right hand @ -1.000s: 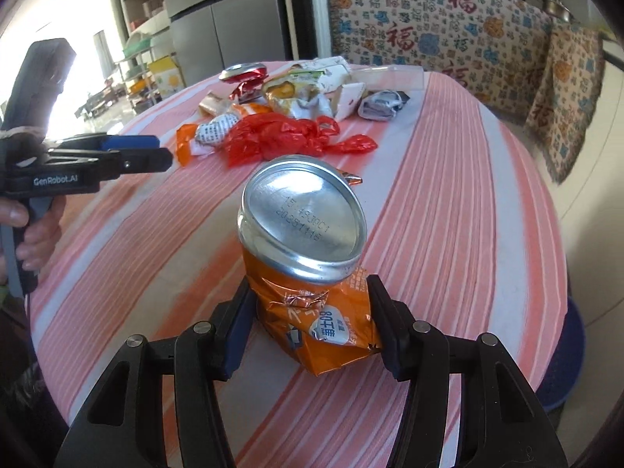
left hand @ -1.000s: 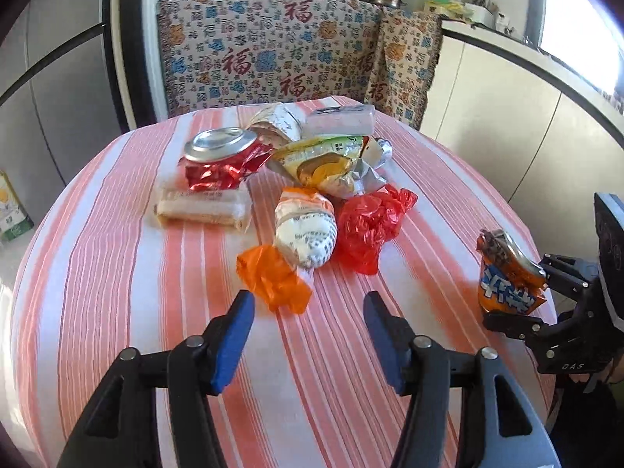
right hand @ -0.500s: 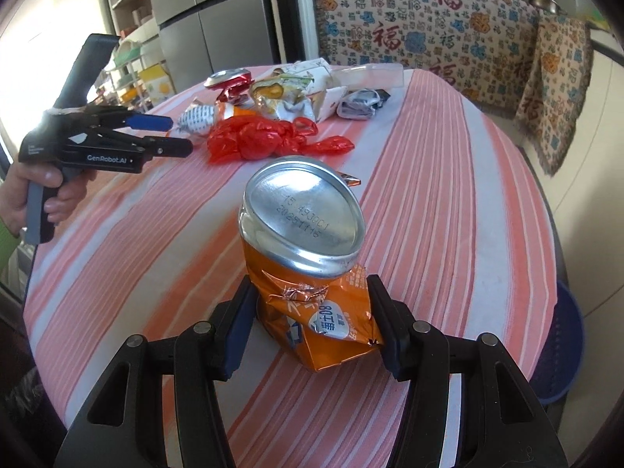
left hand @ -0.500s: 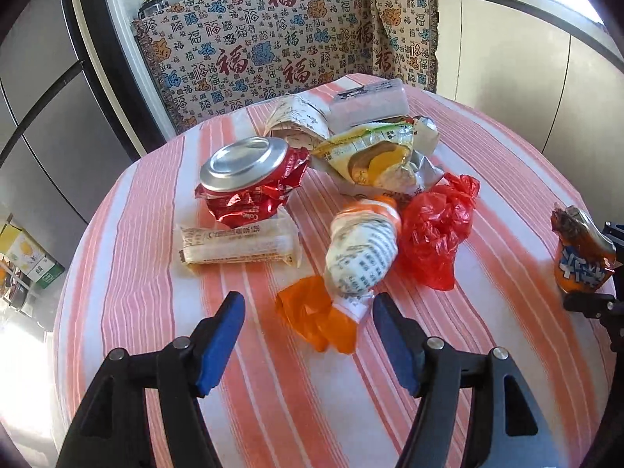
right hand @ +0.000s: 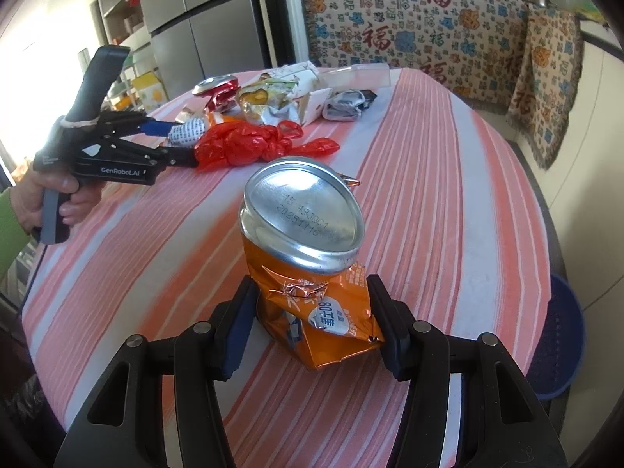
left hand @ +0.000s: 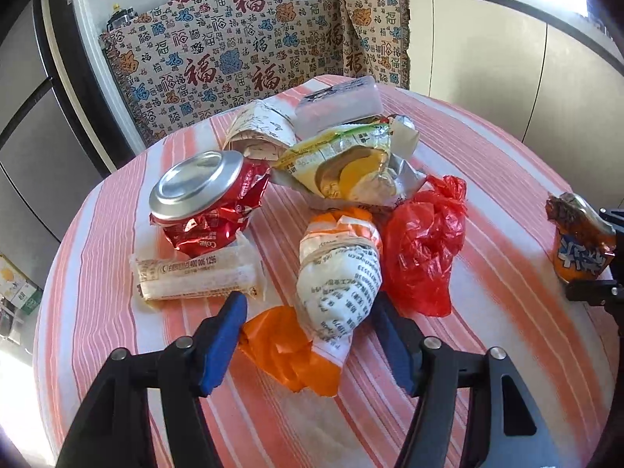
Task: Collect trash
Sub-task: 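Grasp the crushed orange can with right tool while left tool grasps the wrapped bread roll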
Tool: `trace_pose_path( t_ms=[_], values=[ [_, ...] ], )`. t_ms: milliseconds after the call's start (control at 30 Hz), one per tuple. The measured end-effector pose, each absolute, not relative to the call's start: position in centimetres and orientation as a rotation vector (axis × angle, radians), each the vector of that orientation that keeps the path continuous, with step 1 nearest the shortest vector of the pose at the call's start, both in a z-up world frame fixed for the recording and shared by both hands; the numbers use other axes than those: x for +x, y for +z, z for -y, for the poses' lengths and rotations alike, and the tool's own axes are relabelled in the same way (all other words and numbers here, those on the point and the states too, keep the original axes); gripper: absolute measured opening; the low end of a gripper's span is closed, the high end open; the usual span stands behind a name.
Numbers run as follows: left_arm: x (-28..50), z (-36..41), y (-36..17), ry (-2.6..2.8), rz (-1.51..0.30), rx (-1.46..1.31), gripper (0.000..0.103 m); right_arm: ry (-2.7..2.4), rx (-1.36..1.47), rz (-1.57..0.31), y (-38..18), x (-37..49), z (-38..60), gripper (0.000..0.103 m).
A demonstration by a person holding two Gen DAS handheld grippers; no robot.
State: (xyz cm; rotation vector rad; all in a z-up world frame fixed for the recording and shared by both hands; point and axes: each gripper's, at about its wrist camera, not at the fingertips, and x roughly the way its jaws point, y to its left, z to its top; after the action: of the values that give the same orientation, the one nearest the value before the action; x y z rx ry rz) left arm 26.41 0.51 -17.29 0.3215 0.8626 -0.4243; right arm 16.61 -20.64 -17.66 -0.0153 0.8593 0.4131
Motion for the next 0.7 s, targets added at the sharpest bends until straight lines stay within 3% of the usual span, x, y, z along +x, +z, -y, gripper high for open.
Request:
trace_pose_path(
  t_ms=[233,433,567,700],
  values=[
    [21.8,-1.3,-16.9,-0.321,-0.889,0.223,0.054,0.369,-0.008,-0.851,-17.2,17.0,21.7,0.057],
    [17.8,-1.4,-16.8,-0.330,-0.957,0.072,0.071,0.403,0.003,-0.862,-17.1,17.2,21.8,0.058],
    [18.8,-0.8,-16.9,-0.366,-0.958,0.094,0.075,0.437,0.001,-0.859,-16.5,17.3,21.9,0.076],
    [20.1,0.2,-17.5,-0.403,-0.992,0.162,0.075,0.492,-0.065,-0.865,-15.6,17.6,21.0,0.081]
  ],
)
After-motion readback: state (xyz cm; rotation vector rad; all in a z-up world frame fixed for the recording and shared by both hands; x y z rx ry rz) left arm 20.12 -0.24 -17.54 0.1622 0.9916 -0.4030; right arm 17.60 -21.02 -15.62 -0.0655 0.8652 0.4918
